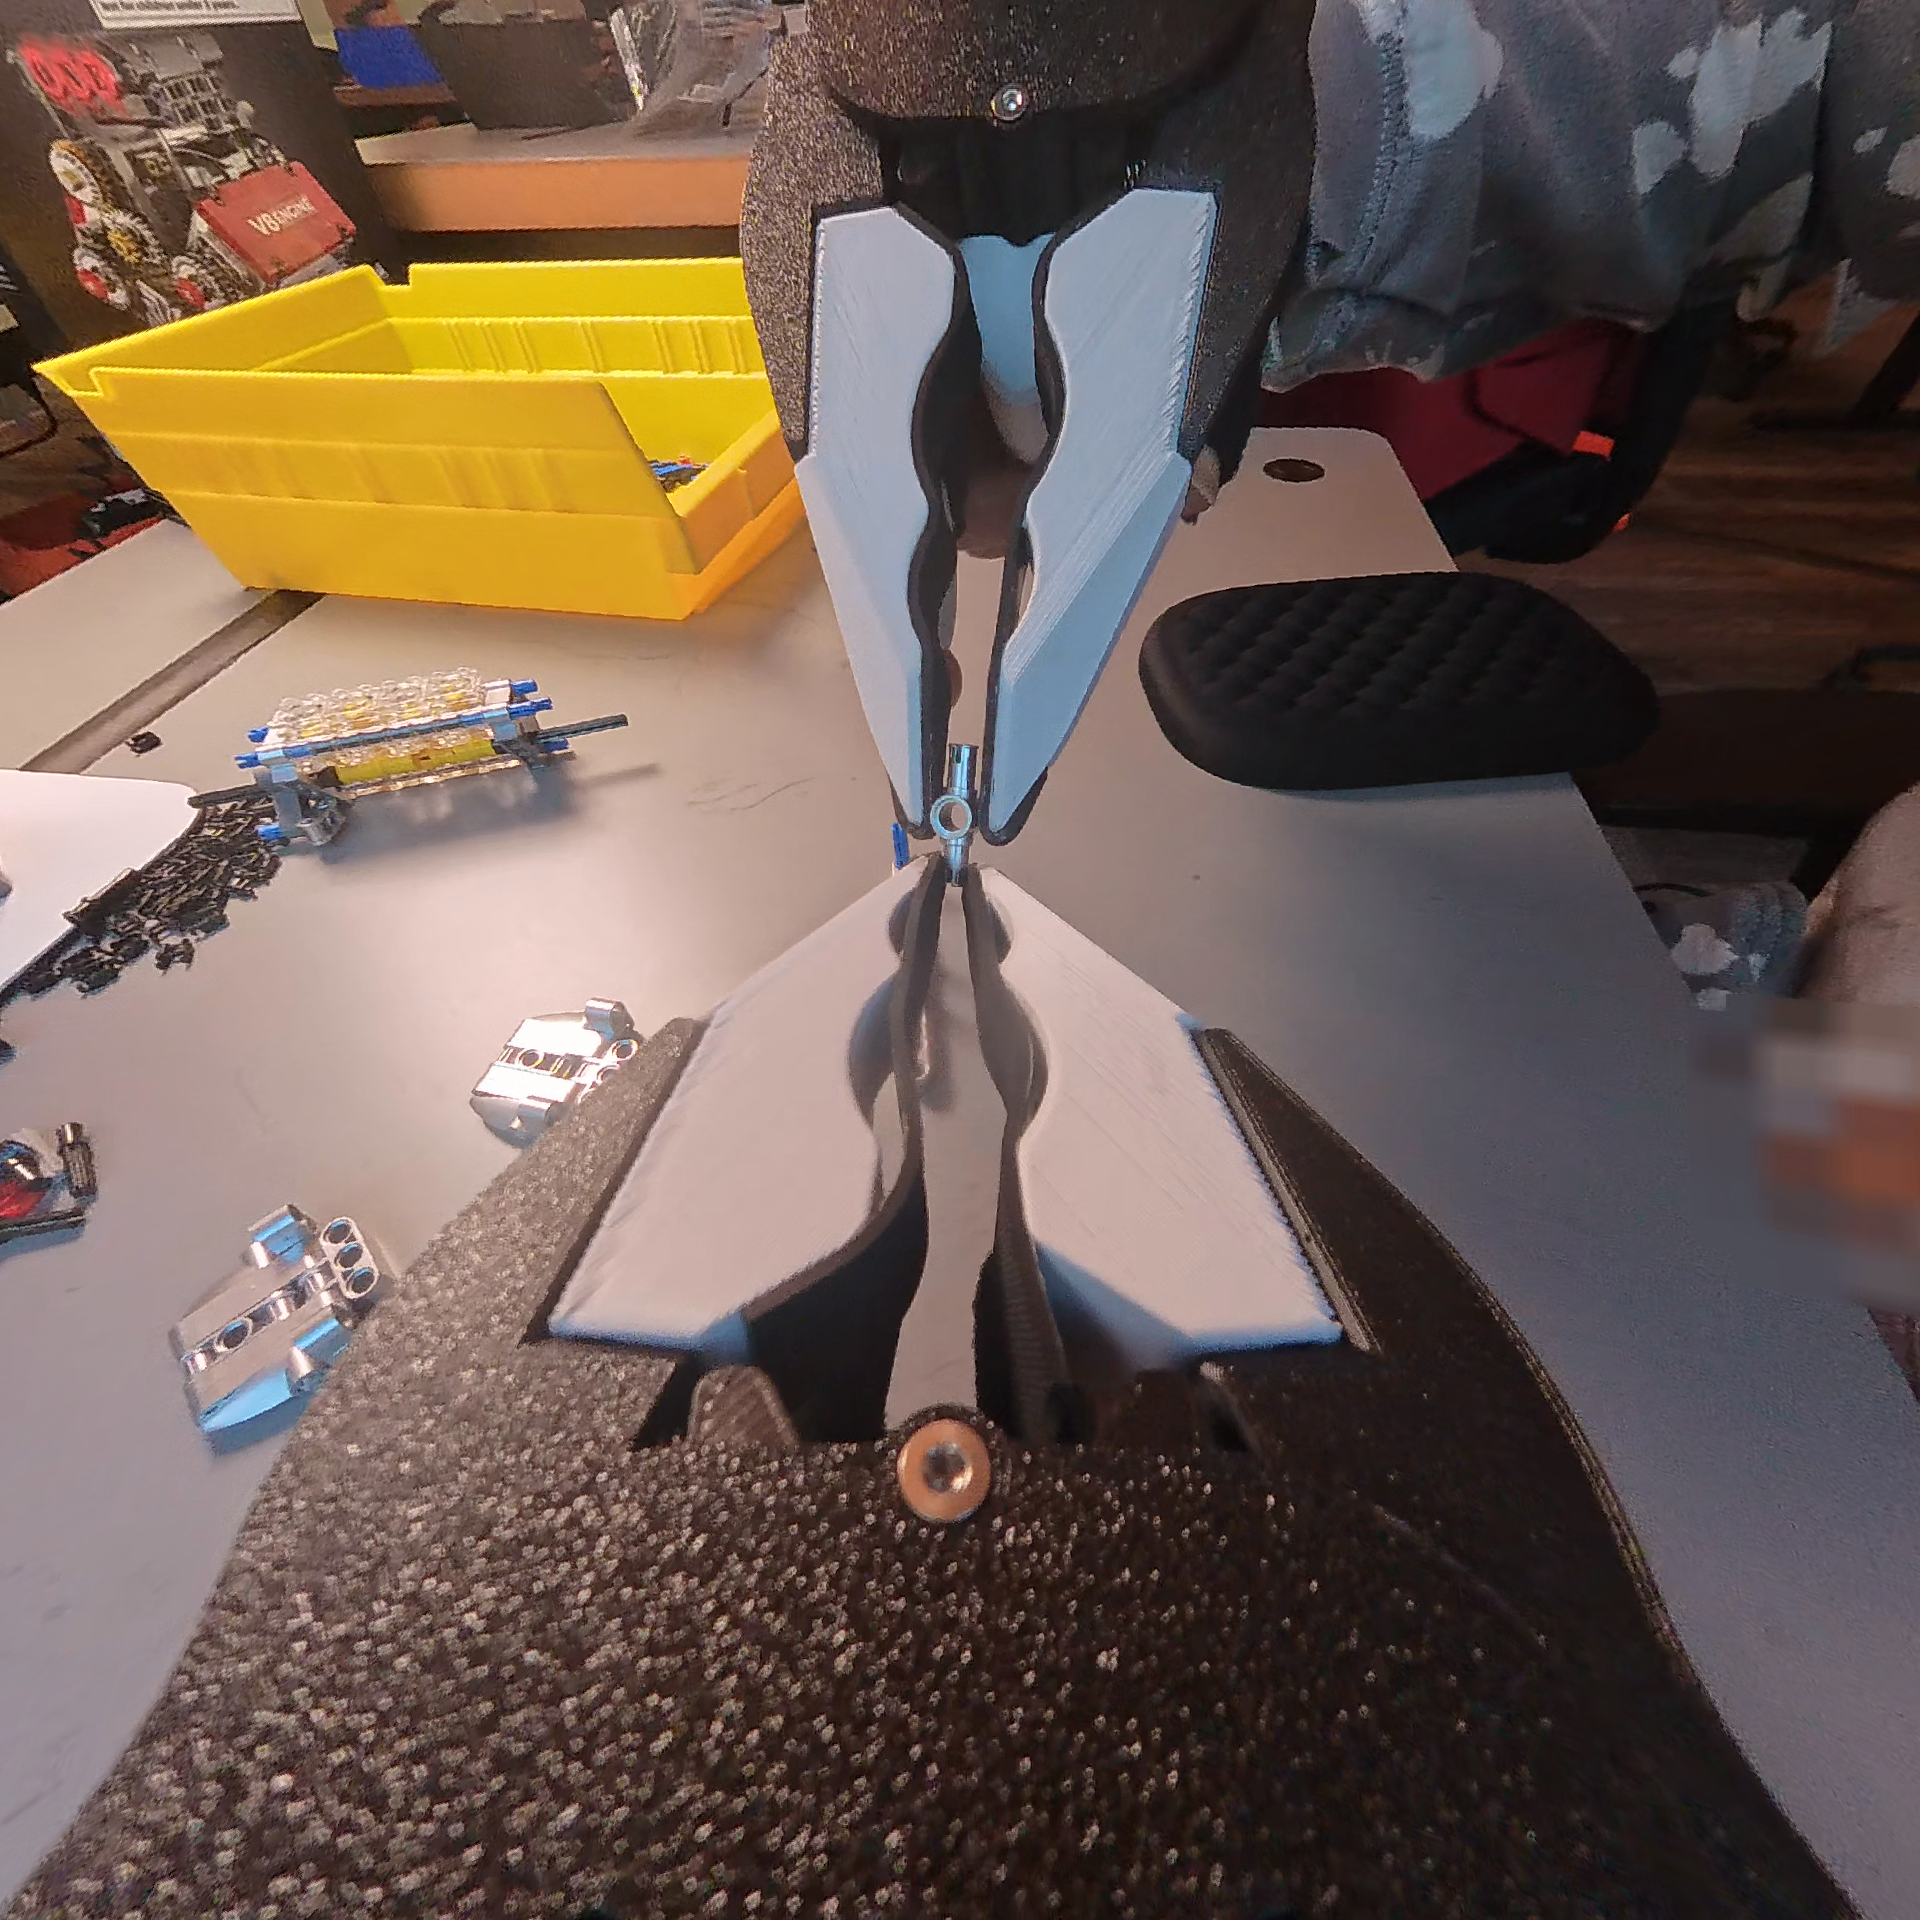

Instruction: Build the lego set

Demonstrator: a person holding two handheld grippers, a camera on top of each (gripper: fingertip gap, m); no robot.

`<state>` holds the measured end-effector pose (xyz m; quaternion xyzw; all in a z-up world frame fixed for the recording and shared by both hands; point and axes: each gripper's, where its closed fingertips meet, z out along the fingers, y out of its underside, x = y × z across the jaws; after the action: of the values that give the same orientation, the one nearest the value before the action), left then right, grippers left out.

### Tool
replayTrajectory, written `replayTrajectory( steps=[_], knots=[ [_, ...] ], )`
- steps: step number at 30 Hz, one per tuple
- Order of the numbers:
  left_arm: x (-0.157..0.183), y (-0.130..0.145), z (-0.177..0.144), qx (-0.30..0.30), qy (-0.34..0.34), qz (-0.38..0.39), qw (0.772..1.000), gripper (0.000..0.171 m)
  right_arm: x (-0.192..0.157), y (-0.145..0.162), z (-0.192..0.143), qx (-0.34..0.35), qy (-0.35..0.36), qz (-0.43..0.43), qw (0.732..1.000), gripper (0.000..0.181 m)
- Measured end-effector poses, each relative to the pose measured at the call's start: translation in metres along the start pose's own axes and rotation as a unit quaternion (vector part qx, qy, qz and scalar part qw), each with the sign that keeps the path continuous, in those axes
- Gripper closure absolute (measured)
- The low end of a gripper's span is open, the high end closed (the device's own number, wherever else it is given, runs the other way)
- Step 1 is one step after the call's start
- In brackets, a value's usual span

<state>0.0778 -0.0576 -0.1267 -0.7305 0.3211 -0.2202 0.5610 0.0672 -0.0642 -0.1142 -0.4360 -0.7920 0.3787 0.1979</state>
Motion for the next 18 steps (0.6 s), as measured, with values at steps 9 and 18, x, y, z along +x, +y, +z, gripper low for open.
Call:
replayTrajectory(
  steps=[9,18],
  knots=[
    [-0.008,0.037,0.005,-0.101,-0.006,-0.033,0.994,0.159,0.014,0.033,0.011,-0.122,0.011,-0.069,0.990,0.176],
    [-0.012,0.074,0.017,-0.205,-0.022,-0.044,0.978,0.157,0.022,0.065,0.037,-0.208,-0.016,-0.128,0.970,0.176]
  ],
)
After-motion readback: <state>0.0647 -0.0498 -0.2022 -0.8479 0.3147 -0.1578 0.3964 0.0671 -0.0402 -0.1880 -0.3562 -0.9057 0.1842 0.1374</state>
